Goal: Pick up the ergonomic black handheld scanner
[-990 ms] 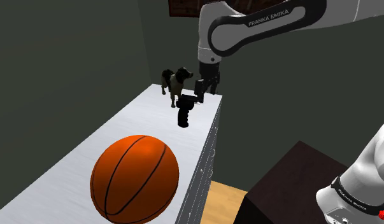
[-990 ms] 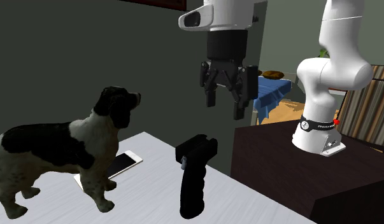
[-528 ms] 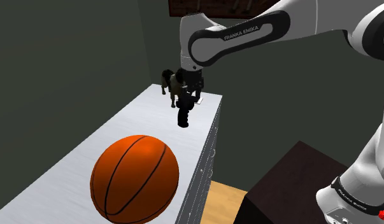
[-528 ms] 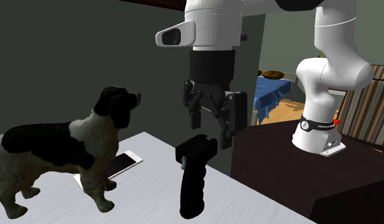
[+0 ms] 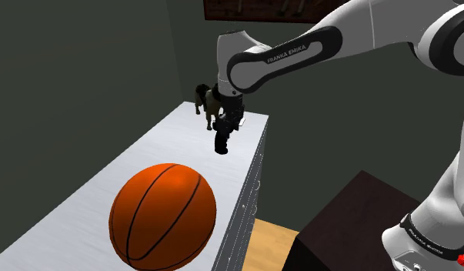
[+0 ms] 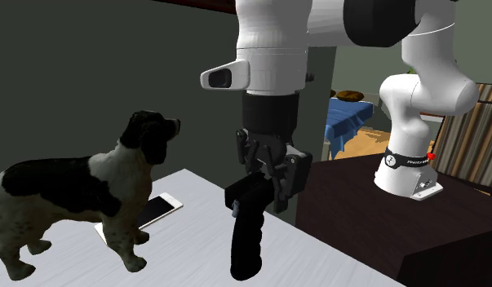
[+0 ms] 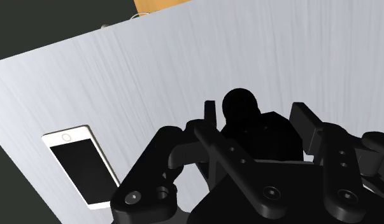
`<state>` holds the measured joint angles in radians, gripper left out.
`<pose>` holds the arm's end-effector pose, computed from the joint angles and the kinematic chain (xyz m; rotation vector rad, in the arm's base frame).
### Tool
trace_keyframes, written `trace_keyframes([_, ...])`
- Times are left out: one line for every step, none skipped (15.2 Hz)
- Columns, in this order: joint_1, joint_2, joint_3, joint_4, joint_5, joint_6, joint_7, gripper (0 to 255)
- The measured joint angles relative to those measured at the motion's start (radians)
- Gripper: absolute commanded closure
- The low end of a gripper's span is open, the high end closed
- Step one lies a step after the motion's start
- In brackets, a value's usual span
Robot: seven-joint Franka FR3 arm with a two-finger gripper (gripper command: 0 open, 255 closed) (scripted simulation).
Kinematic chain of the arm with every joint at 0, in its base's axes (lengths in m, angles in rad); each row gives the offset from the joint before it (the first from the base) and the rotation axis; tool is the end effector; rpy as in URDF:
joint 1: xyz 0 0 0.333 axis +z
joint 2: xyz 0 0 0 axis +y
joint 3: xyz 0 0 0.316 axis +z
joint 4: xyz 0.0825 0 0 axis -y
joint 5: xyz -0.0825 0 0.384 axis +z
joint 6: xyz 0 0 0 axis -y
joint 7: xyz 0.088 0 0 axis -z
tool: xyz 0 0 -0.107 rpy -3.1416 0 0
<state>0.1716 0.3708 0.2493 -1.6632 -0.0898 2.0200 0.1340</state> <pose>0.6090 0.2487 0.3980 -3.0962 -0.4835 0.0063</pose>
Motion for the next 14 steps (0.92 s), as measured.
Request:
trace_keyframes([0.000,0.000,0.000,-0.001,0.000,0.002,0.000,255])
trace_keyframes([0.000,0.000,0.000,-0.001,0.000,0.003,0.000,255])
trace_keyframes([0.000,0.000,0.000,-0.001,0.000,0.003,0.000,255])
trace_keyframes([0.000,0.000,0.000,-0.002,0.000,0.003,0.000,255])
trace_keyframes([0.000,0.000,0.000,-0.001,0.000,0.003,0.000,255])
trace_keyframes([0.000,0.000,0.000,-0.002,0.000,0.004,0.000,255])
trace_keyframes([0.000,0.000,0.000,-0.002,0.000,0.004,0.000,255])
trace_keyframes([-0.001,0.000,0.000,-0.002,0.000,0.004,0.000,255])
trace_keyframes([0.000,0.000,0.000,-0.002,0.000,0.003,0.000,255])
trace_keyframes([0.000,-0.002,0.000,0.002,0.000,-0.003,-0.001,255])
trace_keyframes([0.000,-0.003,0.000,0.009,0.001,-0.012,-0.001,255])
trace_keyframes([-0.001,-0.007,0.001,0.018,0.003,-0.025,-0.002,255])
trace_keyframes([-0.001,-0.012,0.002,0.020,0.004,-0.032,-0.002,255])
trace_keyframes([-0.001,-0.017,0.002,0.024,0.005,-0.040,-0.002,255])
